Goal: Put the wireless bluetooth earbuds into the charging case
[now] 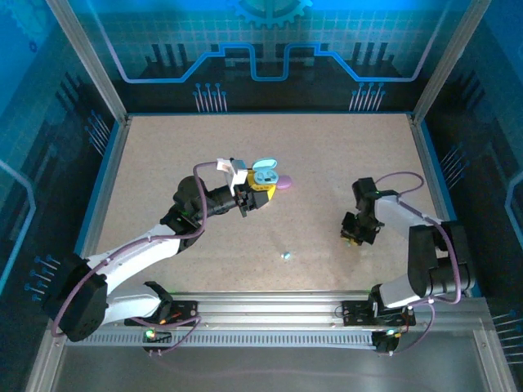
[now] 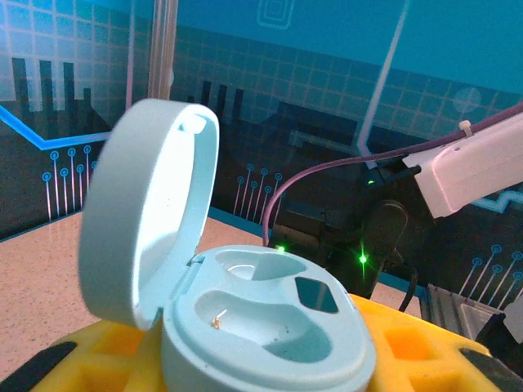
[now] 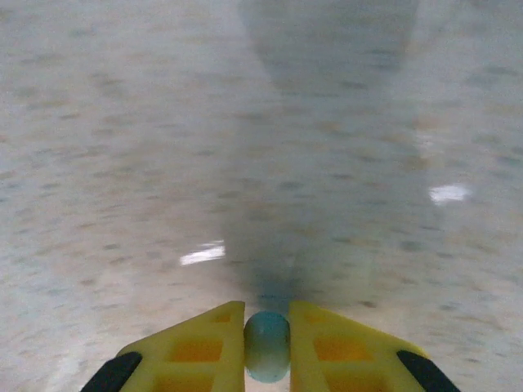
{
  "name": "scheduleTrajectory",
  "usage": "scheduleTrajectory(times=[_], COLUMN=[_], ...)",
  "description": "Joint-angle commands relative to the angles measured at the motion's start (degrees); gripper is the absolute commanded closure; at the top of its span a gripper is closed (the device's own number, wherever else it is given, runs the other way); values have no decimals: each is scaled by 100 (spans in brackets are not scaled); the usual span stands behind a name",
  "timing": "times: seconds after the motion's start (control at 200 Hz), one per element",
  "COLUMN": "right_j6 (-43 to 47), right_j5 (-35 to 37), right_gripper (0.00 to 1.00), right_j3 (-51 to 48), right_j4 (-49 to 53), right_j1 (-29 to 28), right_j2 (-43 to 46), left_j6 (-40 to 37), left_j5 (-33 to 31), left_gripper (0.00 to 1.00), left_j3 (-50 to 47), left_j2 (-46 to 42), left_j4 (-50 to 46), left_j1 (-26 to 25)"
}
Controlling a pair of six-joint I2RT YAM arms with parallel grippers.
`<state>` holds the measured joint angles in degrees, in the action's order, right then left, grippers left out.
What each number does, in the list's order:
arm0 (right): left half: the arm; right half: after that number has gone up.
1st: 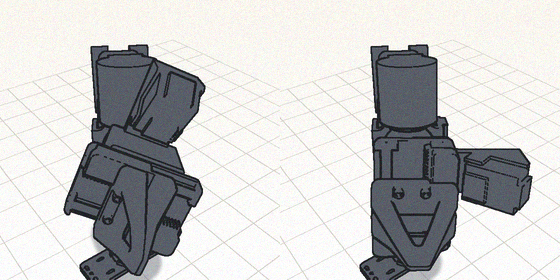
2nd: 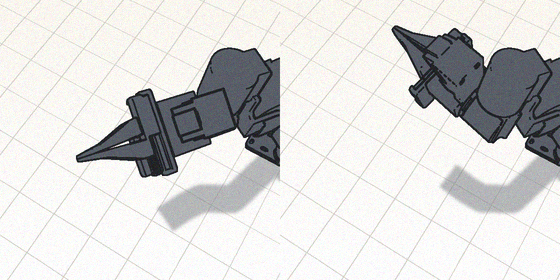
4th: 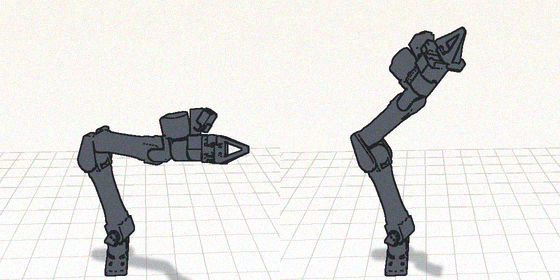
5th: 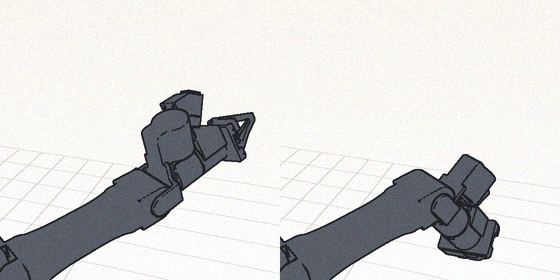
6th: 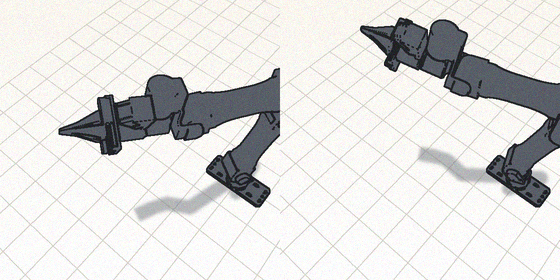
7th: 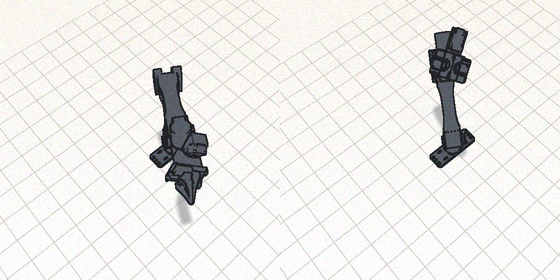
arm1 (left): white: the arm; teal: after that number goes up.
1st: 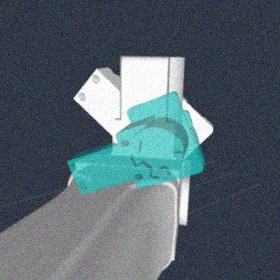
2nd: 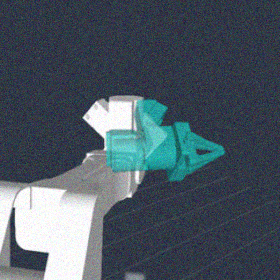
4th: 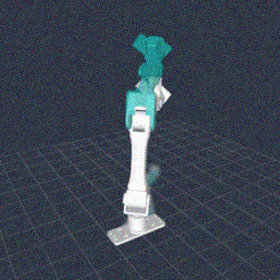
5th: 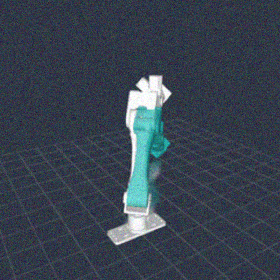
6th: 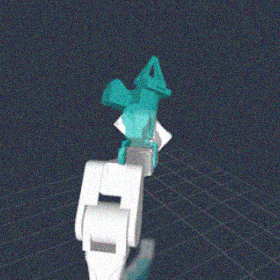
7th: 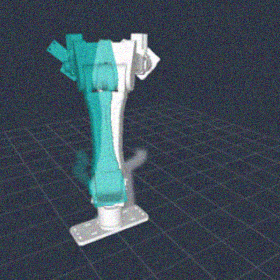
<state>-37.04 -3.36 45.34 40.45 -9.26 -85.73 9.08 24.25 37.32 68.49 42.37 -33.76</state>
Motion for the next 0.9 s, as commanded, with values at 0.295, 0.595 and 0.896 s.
scheduleTrajectory(times=[0.295,0.595,0.896], right_j6=[916,1174,1156], right_j5=[385,421,383], right_gripper=[80,70,72], right_j3=[1618,2011,2232], right_j4=[431,688,898], right_j1=[-1360,-1498,-1567], right_j2=[-1462,-1824,-1991], left_j6=[-156,-200,-182], left_j5=[-392,-422,-404], left_gripper=[70,70,70], left_j3=[-146,-151,-168], left_j2=[-436,-432,-430], left_j4=[-33,-62,-56], left_j1=[-16,-17,-12])
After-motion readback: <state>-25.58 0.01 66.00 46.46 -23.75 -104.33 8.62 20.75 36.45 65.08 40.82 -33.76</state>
